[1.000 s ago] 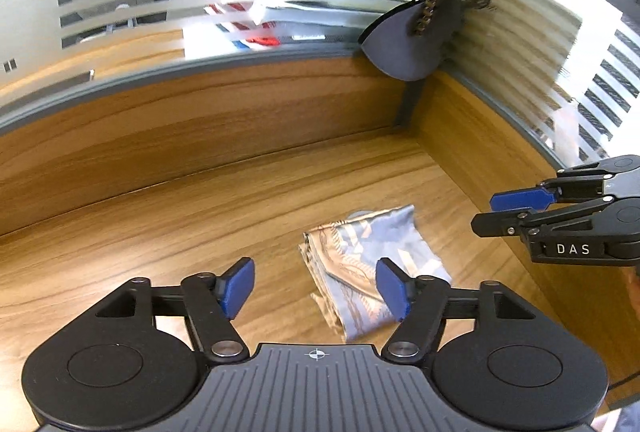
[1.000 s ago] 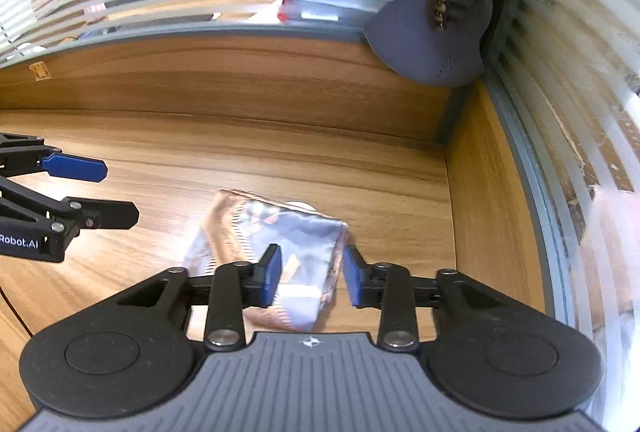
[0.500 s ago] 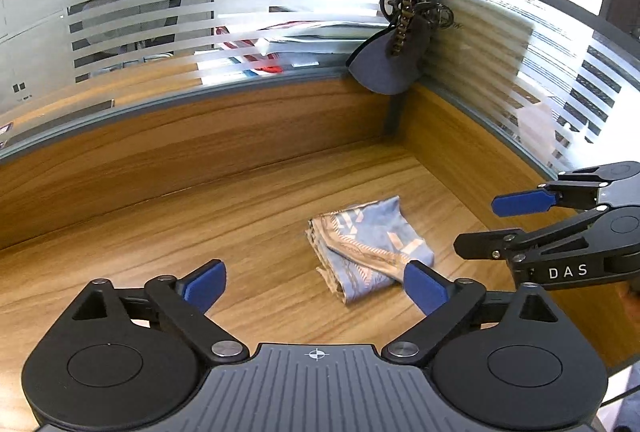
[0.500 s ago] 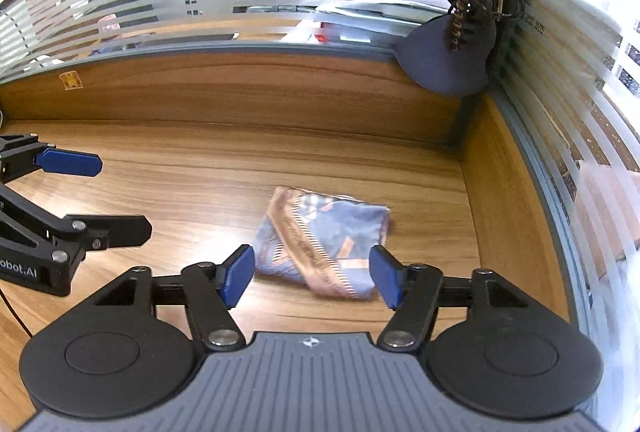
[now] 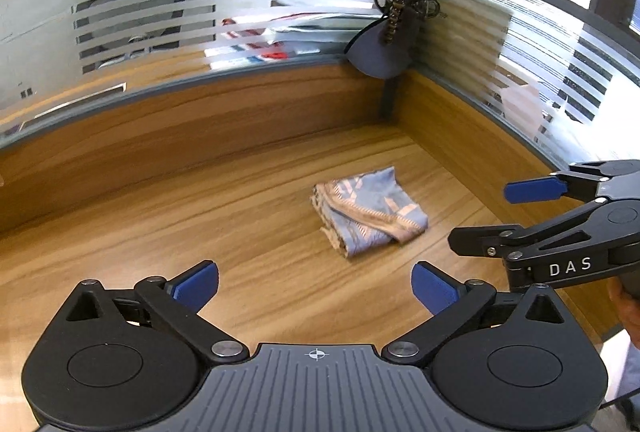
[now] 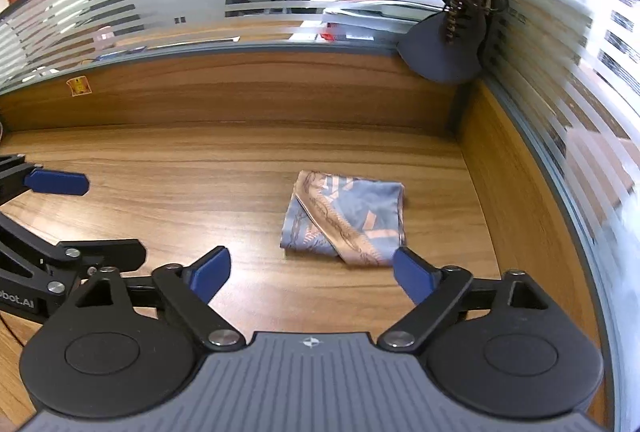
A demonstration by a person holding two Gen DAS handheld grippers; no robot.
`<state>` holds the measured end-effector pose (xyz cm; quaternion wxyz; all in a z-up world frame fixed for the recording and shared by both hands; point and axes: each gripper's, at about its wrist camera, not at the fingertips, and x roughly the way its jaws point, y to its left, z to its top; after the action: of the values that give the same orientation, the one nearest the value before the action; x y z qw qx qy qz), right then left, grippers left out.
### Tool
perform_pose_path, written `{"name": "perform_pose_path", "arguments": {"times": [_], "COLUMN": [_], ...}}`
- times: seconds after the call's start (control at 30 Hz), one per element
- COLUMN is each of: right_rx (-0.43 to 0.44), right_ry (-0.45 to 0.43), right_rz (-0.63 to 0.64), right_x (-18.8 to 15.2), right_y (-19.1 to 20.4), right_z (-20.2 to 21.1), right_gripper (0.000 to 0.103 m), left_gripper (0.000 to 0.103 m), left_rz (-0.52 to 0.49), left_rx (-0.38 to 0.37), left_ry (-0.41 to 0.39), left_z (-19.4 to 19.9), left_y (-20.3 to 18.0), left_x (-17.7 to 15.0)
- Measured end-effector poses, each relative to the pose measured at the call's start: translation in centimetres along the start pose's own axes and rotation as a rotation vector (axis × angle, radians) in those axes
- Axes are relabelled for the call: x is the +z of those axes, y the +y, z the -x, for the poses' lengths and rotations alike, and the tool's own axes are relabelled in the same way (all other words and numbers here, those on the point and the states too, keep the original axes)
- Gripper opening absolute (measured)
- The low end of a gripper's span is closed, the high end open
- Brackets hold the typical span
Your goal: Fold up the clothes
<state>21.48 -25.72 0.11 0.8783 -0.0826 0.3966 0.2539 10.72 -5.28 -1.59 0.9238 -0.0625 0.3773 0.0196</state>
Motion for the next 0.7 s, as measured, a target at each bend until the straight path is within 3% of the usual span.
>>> {"name": "perform_pose_path", "arguments": {"times": [0.1,0.4,0.7], "right_rx": [-0.017,-0.054,-0.091], "right_ry": [-0.007,-0.004,0.005], "right_rz": [-0.033,-0.061,-0.079], "right_x": [-0.7,-2.7,-4.0], "right_y": [0.3,1.6,2.0], "right_z": [0.3,1.2,1.5], "right_gripper": [0.101,0.102,0.102], "left_gripper": [0.103,0.103,0.103], "left_rz": [0.014,0.039,0.019], "left_rx": [0.014,0.061,0.047], "left_ry": [0.000,-0.003,0.035], "left_z": [0.6,2.1,2.3], "left_y": [0.5,1.8,1.1], "left_x": [-0.6,-2.0,-2.6]}}
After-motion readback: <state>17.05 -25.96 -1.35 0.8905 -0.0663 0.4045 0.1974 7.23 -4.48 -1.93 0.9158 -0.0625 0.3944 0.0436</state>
